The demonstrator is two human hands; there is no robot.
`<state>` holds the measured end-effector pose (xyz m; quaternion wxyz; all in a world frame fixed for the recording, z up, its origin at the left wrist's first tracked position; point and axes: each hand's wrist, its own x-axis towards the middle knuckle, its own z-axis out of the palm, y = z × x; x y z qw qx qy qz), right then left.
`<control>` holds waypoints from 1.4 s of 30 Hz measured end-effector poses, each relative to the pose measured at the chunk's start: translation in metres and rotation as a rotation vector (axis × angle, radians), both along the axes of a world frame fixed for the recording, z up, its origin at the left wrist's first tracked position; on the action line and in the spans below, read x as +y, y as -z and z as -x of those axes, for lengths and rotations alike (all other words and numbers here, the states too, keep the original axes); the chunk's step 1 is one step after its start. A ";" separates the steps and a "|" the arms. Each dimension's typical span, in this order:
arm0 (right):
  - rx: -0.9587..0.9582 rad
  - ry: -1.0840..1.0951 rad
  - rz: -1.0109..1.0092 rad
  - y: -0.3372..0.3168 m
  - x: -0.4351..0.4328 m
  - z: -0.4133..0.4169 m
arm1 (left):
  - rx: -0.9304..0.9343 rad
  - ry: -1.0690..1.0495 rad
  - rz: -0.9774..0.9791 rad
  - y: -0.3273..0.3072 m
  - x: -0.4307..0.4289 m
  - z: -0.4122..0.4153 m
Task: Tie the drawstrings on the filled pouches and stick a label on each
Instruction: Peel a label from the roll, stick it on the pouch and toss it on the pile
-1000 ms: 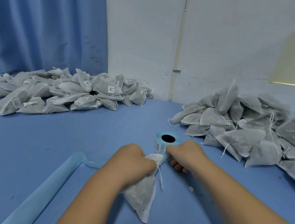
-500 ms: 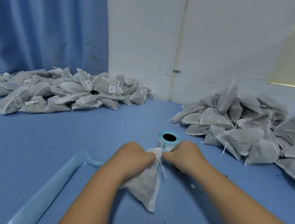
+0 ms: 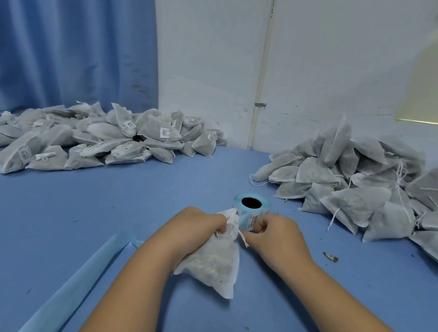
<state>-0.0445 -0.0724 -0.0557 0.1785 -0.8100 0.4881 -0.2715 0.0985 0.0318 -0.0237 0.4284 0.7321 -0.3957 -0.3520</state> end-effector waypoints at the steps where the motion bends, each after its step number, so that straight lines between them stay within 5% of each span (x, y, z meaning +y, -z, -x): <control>1: -0.004 0.011 0.007 0.000 0.000 0.000 | -0.001 -0.002 0.000 0.000 0.000 0.000; 32: 0.096 0.017 0.243 0.014 -0.002 -0.003 | 0.054 0.004 -0.024 -0.004 0.001 0.003; 42: -0.365 -0.135 -0.022 0.011 -0.005 0.005 | -0.052 -0.003 -0.025 0.001 -0.001 0.001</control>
